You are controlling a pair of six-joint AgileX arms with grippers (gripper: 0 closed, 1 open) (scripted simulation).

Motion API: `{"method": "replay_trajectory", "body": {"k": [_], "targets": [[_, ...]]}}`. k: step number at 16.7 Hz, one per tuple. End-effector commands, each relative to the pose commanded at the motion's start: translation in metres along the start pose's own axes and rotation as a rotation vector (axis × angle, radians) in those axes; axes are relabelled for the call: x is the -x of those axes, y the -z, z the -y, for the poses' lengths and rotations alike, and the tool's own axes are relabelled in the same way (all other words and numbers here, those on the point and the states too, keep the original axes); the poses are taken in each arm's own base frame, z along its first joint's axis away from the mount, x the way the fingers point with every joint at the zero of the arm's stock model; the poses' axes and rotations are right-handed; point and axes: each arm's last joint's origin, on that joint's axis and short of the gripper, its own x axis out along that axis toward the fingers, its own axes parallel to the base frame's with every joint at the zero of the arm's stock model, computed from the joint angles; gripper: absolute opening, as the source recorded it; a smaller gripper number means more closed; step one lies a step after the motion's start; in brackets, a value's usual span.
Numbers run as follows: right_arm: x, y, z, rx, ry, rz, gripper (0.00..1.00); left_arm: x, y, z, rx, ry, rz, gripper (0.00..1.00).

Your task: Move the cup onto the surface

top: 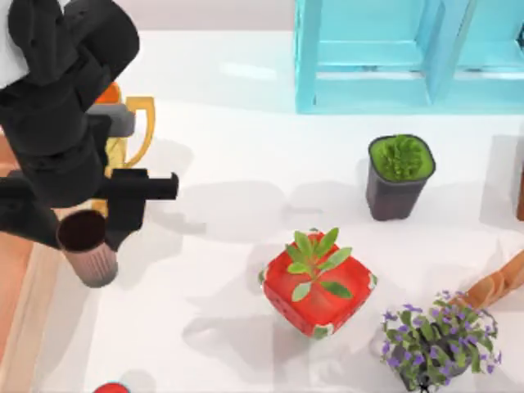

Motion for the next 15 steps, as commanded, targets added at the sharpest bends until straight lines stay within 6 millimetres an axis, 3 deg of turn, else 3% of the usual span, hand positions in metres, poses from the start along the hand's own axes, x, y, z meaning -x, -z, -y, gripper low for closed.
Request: {"method": "replay_trajectory", "body": {"k": [5,7,10,15], "targets": [[0.0,0.0,0.0,0.0,0.0,0.0,1.0,0.001,0.046,0.078,0.0,-0.004,0.011,0.0],[0.0,0.0,0.0,0.0,0.0,0.0,1.0,0.001,0.066,0.099,0.001,-0.001,0.017,0.0],[0.0,0.0,0.0,0.0,0.0,0.0,1.0,0.002,0.085,0.114,0.001,0.006,0.025,0.0],[0.0,0.0,0.0,0.0,0.0,0.0,1.0,0.001,0.085,0.114,0.002,0.006,0.025,0.0]]}}
